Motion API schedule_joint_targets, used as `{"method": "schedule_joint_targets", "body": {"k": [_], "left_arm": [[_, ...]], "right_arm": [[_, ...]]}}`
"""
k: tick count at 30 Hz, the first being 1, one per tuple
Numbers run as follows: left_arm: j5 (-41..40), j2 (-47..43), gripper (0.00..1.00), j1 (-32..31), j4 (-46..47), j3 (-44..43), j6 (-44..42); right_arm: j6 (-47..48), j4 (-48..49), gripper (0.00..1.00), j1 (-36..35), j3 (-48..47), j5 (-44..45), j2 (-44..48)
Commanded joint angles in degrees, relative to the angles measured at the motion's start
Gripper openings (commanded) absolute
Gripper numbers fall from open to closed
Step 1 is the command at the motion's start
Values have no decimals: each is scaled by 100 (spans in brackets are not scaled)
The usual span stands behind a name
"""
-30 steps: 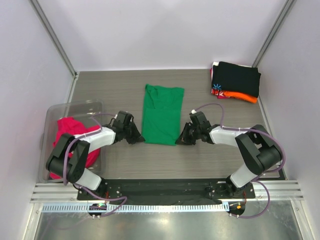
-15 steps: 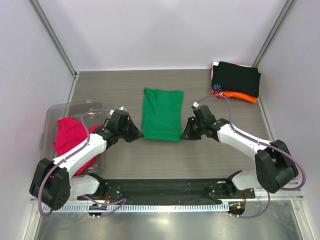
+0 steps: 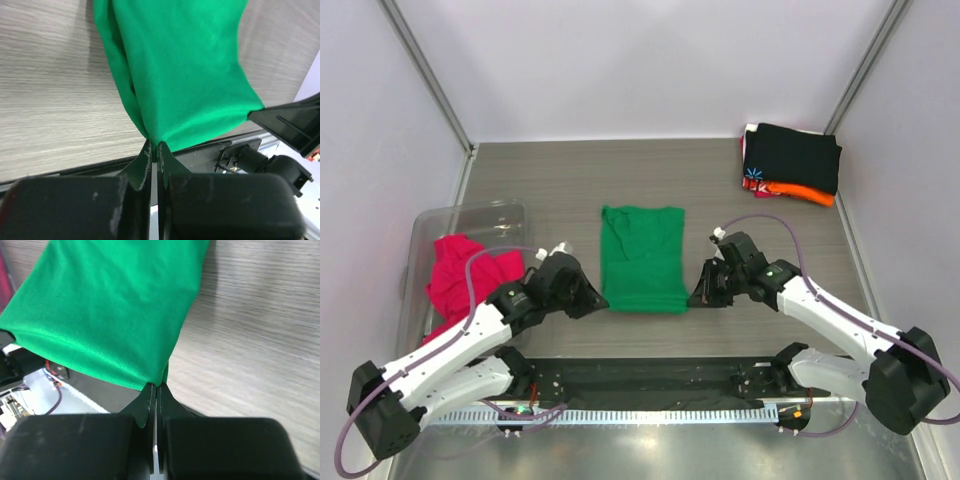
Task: Fold and stack the t-shirts
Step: Fold the tshirt
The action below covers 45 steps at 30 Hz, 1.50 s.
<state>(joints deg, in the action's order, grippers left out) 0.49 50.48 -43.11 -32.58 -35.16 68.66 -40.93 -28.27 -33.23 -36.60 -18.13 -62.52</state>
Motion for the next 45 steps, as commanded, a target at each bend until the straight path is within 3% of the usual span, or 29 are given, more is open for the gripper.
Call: {"method": "schedule_joint_targets", "body": {"k": [1, 7, 12, 23, 37, 45], "left_arm": [[-707, -100, 0, -31, -758, -605, -1], [-1419, 523, 0, -22, -1443, -1853, -652], [-1552, 1121, 0, 233, -1488, -2785, -1213], [-568, 2712, 0, 1454, -1242, -4366, -2032], [214, 5172, 1, 1982, -1093, -6169, -2436], [417, 6745, 1, 2184, -1400, -7619, -2604]], "right_arm": [[31, -634, 1, -8, -601, 125, 135], [436, -1197, 1, 1, -1946, 546, -504], [796, -1383, 1, 168, -2966, 653, -1191], [1219, -1646, 1, 678, -4188, 539, -2448], [1579, -1673, 1, 1354, -5014, 99, -3749], [1755, -1752, 1, 1688, -5840, -103, -4838]]}}
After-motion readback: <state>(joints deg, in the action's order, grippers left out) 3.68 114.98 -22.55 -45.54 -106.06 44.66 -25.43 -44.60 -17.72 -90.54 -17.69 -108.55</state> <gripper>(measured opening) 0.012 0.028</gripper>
